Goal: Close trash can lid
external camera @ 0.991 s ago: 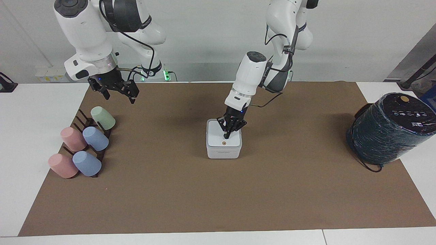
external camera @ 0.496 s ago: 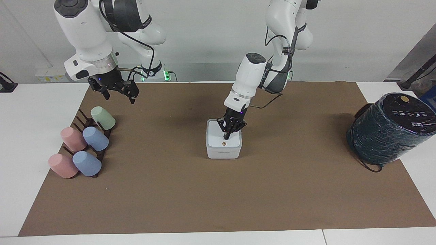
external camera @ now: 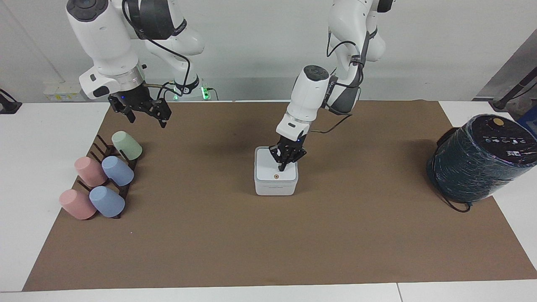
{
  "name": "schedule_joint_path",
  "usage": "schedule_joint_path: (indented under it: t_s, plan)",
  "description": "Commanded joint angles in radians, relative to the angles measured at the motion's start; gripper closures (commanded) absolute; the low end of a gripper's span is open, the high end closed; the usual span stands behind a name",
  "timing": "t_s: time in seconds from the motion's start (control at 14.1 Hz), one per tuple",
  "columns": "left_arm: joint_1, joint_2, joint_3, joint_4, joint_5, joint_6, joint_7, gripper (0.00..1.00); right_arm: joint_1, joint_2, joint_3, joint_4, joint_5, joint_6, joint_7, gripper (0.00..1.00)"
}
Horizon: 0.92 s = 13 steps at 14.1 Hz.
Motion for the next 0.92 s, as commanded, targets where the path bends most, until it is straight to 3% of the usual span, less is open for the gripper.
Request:
schedule_joint_path:
  t_s: [0.0, 0.28, 0.64, 0.85]
  plan:
    - [0.044, 0.036, -0.001, 0.107, -0.007, -0.137, 0.053, 0.94, -0.013, -0.025, 0.005, -0.027, 0.019, 0.015, -0.030, 0.00]
    - [0.112, 0.030, 0.001, 0.170, -0.006, -0.264, 0.125, 0.94, -0.013, -0.025, 0.003, -0.027, 0.019, 0.015, -0.030, 0.00]
    - [0.267, 0.009, 0.008, 0.218, -0.003, -0.448, 0.360, 0.93, -0.013, -0.025, 0.005, -0.027, 0.019, 0.015, -0.030, 0.00]
    - [0.343, -0.007, 0.007, 0.264, 0.043, -0.555, 0.446, 0.87, -0.013, -0.025, 0.005, -0.027, 0.019, 0.015, -0.030, 0.00]
